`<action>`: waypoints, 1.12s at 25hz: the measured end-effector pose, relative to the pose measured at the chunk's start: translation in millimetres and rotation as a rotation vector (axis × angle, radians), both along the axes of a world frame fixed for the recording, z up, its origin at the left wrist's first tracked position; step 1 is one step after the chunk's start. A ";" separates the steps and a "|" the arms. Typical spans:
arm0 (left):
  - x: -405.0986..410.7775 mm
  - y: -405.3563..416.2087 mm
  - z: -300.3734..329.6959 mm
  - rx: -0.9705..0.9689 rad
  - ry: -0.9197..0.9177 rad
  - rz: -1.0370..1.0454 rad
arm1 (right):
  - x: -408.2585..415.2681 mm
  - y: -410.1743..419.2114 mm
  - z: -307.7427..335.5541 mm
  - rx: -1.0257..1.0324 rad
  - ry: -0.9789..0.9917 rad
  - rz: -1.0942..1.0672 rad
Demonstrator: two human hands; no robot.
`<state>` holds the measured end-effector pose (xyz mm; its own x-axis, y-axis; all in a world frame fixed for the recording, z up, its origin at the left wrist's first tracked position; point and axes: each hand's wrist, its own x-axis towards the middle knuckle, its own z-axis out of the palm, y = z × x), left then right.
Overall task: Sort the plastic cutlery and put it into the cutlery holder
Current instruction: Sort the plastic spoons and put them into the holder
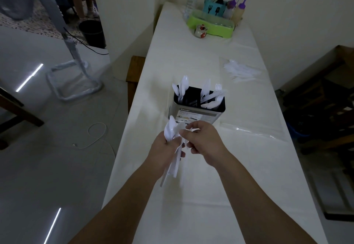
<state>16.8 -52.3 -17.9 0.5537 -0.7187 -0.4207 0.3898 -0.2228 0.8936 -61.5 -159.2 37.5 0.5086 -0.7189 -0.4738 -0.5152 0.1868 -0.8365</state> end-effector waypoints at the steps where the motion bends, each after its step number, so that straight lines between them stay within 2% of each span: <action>1: -0.7 -1.2 0.4 0.004 -0.043 0.005 | 1.2 4.4 0.5 0.034 -0.008 -0.010; 6: 3.5 1.3 -0.6 -0.056 -0.111 0.047 | -5.5 6.3 6.0 0.184 -0.064 0.100; 10: 1.4 3.9 3.3 -0.072 -0.058 0.041 | -11.1 1.0 13.5 -0.056 0.094 0.177; 12: 0.7 3.1 4.8 -0.072 -0.003 0.059 | -14.2 -4.5 17.1 -0.136 0.090 0.211; 16: 0.3 2.1 7.9 -0.017 0.000 0.071 | -13.0 -12.0 22.9 -0.117 -0.002 0.182; 19: -5.3 -1.7 15.1 -0.001 -0.009 0.061 | -7.3 -12.6 18.0 -0.187 0.023 0.142; 22: -8.9 -4.2 20.7 -0.056 0.041 0.076 | -7.3 -12.0 13.9 -0.179 0.044 0.158; 25: -11.7 -2.8 19.3 -0.100 -0.004 0.029 | -12.2 -13.8 12.5 -0.123 0.031 0.135; 28: -13.3 -2.1 17.3 -0.071 -0.023 -0.007 | -14.2 -15.9 10.3 -0.231 0.050 0.120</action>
<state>3.5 -54.3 -0.6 0.5577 -0.7499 -0.3558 0.3678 -0.1610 0.9159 -75.7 -175.1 47.7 0.5766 -0.7470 -0.3309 -0.5636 -0.0706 -0.8230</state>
